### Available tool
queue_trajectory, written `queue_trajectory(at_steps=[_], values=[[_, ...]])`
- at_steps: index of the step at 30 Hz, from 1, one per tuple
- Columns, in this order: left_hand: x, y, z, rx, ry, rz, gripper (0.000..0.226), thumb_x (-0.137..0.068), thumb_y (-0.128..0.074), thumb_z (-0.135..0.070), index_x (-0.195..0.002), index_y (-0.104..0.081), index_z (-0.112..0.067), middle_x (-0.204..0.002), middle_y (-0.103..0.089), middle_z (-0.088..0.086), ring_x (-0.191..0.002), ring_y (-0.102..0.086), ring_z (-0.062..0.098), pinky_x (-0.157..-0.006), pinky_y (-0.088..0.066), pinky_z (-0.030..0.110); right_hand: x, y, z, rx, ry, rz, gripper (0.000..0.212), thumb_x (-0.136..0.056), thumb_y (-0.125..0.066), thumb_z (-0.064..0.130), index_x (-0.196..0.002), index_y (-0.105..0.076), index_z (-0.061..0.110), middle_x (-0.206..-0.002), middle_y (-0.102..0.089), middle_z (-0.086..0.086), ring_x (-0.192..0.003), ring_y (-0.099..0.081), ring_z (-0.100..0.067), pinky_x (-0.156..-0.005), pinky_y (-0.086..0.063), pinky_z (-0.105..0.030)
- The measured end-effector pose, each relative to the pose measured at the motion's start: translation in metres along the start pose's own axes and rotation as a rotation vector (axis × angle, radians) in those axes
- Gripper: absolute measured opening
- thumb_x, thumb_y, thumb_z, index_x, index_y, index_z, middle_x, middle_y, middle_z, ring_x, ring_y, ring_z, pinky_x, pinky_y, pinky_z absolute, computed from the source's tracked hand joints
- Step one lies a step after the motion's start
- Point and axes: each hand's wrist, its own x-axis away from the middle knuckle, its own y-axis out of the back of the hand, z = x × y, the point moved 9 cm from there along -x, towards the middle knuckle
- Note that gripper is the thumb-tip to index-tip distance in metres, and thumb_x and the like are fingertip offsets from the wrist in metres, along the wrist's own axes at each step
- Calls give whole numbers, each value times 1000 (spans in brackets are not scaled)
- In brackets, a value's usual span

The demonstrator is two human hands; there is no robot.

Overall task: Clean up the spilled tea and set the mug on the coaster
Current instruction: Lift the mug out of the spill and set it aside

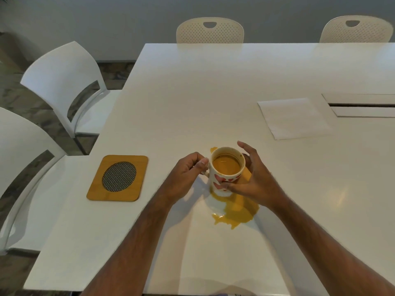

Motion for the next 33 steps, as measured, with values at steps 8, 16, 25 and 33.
queue_trajectory(at_steps=[8, 16, 25, 33], values=[[-25, 31, -15, 38, -39, -11, 30, -110, -47, -30, -104, -64, -6, -101, -72, 9, -101, -71, 26, -93, -61, 40, -40, 2, 20, 56, 51, -13, 120, -67, -94, 49, -159, -18, 33, -141, -55, 16, -131, -58, -11, -106, -54, -42], [-57, 78, -21, -15, -44, -34, 28, -110, -47, -31, -105, -63, -8, -104, -71, 8, -102, -72, 22, -94, -62, 38, -95, -11, 43, 74, 124, 1, 115, -70, -90, 45, -159, -20, 23, -140, -50, 24, -135, -53, -7, -109, -53, -38], [-91, 145, -22, -21, -40, -124, 30, -111, -47, -26, -106, -62, -1, -103, -71, 11, -100, -74, 24, -94, -62, 45, -169, -36, 68, 80, 167, 21, 114, -71, -90, 49, -158, -22, 23, -151, -51, 3, -137, -53, -14, -109, -52, -47], [-118, 207, -13, -49, -36, -200, 32, -111, -45, -30, -109, -62, -2, -107, -71, 11, -102, -73, 22, -92, -63, 40, -235, -68, 92, 94, 220, 56, 109, -75, -90, 41, -158, -22, 21, -152, -50, 3, -131, -51, -3, -108, -52, -37]])
